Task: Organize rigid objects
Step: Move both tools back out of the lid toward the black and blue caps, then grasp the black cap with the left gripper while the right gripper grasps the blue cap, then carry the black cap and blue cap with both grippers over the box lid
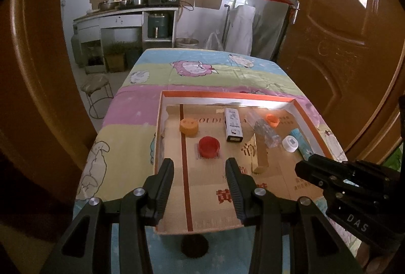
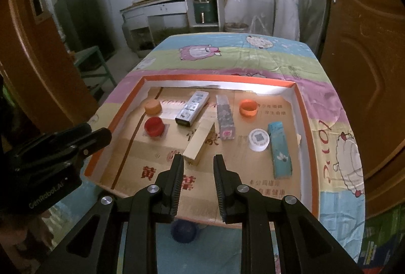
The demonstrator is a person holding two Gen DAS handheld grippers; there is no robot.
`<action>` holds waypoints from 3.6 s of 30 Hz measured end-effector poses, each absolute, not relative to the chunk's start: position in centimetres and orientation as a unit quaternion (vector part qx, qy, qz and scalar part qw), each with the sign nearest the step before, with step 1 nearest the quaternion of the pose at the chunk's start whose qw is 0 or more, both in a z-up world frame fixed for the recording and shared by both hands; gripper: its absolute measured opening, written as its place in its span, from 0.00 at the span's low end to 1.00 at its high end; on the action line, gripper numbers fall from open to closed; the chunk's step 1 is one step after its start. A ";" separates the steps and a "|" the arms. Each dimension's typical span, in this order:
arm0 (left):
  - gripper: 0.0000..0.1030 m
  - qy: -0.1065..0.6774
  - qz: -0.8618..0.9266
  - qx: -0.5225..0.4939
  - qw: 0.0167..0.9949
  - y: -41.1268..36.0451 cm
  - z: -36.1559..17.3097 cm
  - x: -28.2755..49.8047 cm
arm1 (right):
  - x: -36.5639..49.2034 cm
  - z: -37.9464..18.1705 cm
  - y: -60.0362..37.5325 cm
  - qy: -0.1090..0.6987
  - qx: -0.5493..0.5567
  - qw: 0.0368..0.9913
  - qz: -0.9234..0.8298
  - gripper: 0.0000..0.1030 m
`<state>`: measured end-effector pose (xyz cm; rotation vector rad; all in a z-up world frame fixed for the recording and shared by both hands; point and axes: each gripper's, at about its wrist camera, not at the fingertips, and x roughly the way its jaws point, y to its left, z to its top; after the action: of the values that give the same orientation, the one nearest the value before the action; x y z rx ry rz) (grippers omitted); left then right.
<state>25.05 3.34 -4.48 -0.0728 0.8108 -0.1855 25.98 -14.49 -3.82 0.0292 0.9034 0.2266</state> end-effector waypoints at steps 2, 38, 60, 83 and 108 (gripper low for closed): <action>0.41 0.392 -0.090 -0.037 0.915 3.4 -4.4 24.7 | 25.6 -3.7 -14.4 0.435 0.014 0.893 0.110 0.24; 0.41 0.386 -0.101 -0.052 0.916 4.8 -5.9 16.9 | 18.0 -4.4 -13.9 0.435 0.031 0.892 0.120 0.44; 0.41 0.429 -0.107 -0.043 0.896 4.1 -10.4 17.2 | 17.4 -8.8 -13.7 0.467 0.028 0.877 0.111 0.51; 0.41 0.434 -0.105 -0.039 0.894 3.8 -11.6 20.0 | 20.4 -10.2 -12.6 0.461 0.000 0.881 0.109 0.51; 0.30 0.408 -0.132 -0.042 0.902 3.6 -10.0 18.2 | 18.8 -9.3 -12.3 0.448 -0.007 0.887 0.117 0.30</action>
<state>18.19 3.63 -10.02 -0.0876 0.8441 -0.2728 18.82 -12.29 -9.27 -0.0147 0.9305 0.2440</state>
